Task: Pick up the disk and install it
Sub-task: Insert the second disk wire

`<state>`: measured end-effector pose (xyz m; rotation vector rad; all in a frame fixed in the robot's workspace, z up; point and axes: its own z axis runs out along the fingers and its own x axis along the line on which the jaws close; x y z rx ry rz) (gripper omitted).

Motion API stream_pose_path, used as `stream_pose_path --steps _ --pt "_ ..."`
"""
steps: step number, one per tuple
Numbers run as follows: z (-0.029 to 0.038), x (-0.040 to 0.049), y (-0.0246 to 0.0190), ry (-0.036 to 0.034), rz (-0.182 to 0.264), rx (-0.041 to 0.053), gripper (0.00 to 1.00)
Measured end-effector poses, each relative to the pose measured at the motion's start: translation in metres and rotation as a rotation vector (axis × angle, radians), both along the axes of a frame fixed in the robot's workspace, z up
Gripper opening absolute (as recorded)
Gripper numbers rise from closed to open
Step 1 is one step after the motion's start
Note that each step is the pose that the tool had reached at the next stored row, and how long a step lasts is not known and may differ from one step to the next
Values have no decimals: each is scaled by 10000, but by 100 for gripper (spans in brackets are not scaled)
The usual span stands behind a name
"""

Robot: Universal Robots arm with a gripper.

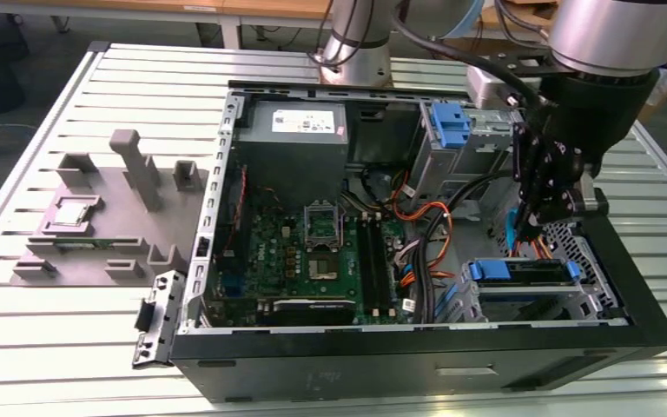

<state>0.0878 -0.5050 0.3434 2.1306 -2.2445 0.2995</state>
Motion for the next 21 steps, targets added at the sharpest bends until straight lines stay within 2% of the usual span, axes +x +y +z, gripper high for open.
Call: stream_pose_path --steps 13,21 --pt "-36 -61 -197 -218 31 204 16" --pt "-62 -106 -243 -484 119 263 16"
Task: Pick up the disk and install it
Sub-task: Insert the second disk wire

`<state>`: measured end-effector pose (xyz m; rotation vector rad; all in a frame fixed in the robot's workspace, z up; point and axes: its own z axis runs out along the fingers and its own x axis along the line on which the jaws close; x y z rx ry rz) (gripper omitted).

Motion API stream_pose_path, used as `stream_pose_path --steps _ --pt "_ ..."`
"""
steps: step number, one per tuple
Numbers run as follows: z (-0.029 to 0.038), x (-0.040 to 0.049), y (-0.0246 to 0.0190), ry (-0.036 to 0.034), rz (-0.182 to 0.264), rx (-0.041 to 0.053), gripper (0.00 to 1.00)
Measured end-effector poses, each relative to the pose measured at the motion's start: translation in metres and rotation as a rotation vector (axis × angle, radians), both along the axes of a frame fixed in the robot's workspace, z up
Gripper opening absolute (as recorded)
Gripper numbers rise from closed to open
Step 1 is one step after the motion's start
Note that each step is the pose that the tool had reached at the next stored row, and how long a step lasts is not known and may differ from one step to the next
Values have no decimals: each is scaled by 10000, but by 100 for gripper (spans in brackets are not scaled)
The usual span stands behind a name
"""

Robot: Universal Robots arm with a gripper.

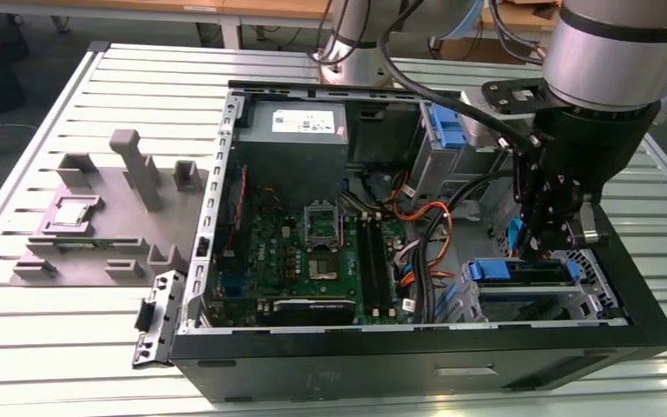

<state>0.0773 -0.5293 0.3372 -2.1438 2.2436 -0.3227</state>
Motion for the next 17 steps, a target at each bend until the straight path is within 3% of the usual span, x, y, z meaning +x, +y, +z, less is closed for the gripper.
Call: stream_pose_path --steps 4,9,14,17 --pt "-14 -7 -55 -79 13 121 16" --pt "-30 -23 -113 -118 27 349 16" --pt "-46 -25 -133 -137 26 588 16" --pt "-56 -25 -145 -142 26 624 16"
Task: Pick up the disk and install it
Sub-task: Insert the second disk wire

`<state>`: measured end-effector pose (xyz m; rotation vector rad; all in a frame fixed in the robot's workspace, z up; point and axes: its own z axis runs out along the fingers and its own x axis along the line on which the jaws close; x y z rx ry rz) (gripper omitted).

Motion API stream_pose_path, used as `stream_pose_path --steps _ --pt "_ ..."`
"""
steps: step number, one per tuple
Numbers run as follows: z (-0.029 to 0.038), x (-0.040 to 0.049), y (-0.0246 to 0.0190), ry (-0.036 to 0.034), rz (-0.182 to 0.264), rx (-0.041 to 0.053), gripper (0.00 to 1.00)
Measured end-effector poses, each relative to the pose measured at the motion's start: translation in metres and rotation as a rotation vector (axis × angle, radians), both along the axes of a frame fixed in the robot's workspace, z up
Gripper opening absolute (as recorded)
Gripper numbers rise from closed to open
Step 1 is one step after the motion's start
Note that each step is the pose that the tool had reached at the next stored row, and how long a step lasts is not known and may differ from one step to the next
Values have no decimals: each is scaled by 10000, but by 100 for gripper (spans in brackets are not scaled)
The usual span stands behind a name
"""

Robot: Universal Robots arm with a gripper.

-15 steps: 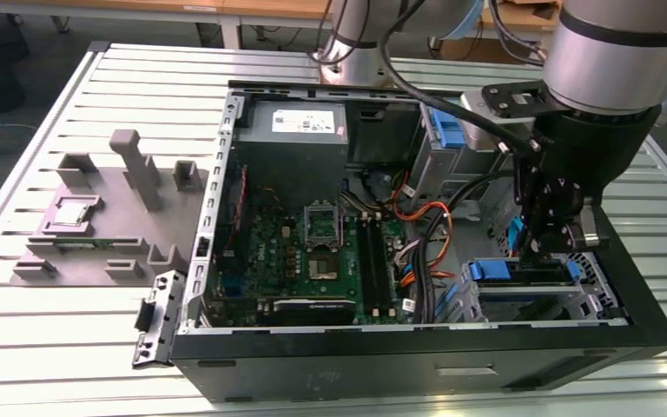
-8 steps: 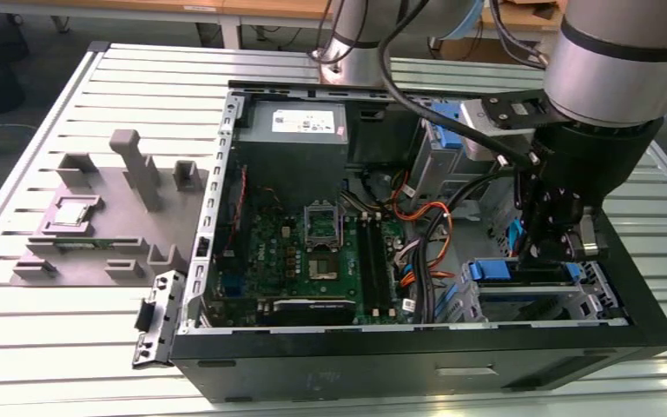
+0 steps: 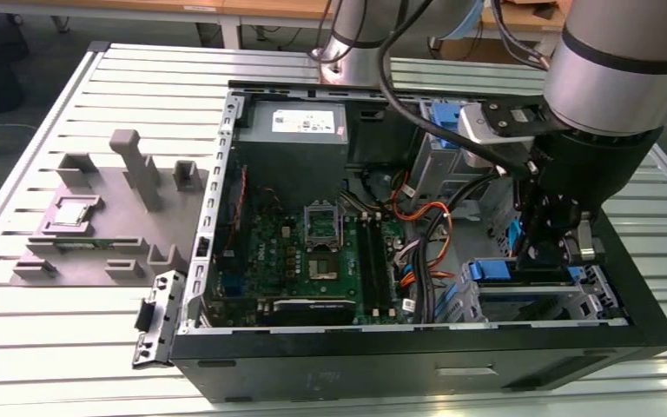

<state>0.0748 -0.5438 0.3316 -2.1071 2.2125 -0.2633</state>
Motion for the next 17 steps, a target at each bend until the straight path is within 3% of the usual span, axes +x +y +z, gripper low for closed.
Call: stream_pose_path --steps 17 --pt "-39 4 -9 -17 6 36 16"
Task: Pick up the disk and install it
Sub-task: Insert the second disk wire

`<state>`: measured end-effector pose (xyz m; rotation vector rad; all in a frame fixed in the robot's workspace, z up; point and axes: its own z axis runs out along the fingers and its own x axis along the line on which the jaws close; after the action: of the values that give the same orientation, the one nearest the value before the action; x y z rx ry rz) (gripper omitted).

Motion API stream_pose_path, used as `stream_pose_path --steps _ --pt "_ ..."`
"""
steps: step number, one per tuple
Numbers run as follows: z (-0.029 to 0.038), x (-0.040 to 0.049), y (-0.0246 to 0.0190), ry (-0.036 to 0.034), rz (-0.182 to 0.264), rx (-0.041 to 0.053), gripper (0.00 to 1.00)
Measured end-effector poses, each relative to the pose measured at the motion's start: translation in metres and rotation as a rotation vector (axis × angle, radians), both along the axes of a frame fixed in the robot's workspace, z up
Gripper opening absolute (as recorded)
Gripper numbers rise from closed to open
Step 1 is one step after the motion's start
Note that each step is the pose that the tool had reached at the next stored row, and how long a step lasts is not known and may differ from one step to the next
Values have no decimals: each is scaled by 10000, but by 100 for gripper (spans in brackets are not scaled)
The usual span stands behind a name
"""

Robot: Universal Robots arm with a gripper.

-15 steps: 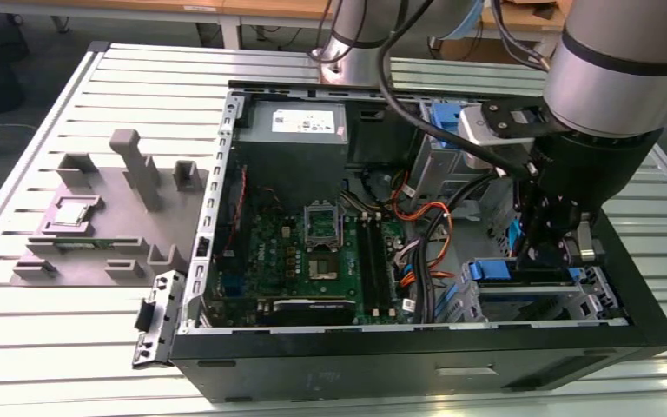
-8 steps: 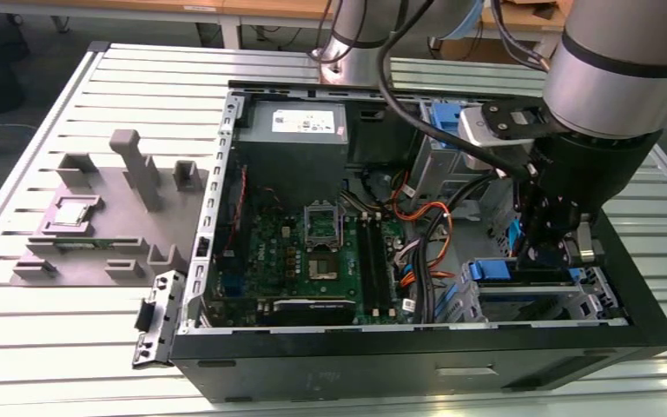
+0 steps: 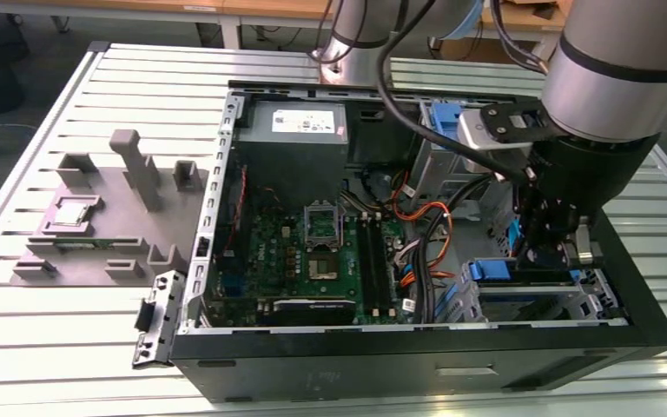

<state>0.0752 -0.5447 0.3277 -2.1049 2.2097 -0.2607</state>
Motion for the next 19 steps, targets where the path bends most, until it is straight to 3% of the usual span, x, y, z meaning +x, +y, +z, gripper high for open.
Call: stream_pose_path --steps 4,12,13,19 --pt "-41 0 -14 2 0 9 16" --pt "-49 0 -14 0 -1 41 17" --pt "-37 0 -15 -1 0 42 23" --pt "144 0 -15 40 0 38 23"
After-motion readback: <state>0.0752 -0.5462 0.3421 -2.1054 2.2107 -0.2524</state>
